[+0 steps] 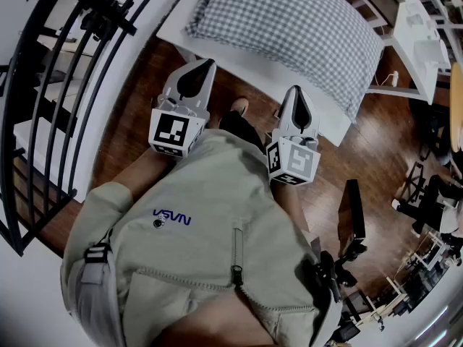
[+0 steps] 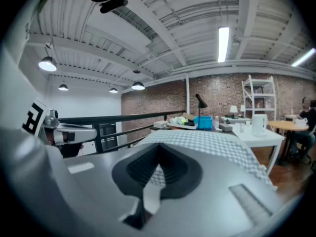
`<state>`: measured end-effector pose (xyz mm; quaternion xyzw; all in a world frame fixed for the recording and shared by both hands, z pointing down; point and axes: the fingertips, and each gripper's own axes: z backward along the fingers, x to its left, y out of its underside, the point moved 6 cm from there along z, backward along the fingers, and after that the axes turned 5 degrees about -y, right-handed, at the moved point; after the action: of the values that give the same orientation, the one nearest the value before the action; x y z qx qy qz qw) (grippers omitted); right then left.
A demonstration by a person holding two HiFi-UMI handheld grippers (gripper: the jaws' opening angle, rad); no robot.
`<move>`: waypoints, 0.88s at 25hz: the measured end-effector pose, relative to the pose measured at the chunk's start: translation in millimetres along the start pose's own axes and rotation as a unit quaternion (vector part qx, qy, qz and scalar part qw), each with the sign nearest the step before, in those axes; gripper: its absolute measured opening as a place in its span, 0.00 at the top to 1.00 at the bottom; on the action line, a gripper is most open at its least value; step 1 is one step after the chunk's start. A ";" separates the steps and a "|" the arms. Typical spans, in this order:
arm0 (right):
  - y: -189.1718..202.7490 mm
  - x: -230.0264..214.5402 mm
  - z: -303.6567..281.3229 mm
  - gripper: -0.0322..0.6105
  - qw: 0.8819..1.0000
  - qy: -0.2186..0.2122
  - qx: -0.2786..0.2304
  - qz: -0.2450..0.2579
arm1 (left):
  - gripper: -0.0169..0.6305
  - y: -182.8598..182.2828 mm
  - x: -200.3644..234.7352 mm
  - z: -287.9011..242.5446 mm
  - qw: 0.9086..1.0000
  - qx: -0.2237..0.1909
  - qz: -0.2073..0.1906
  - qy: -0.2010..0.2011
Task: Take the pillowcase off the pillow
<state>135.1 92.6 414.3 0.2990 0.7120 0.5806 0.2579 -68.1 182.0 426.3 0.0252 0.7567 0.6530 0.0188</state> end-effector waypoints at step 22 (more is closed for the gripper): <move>7.7 69.5 -184.5 0.78 0.958 -0.226 0.140 0.109 | 0.97 29.5 115.7 -117.8 0.993 0.078 0.008 -0.087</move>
<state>-43.6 20.0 456.0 0.5317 0.6721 0.4170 0.3027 -190.4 77.3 473.2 0.0895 0.8005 0.5875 0.0773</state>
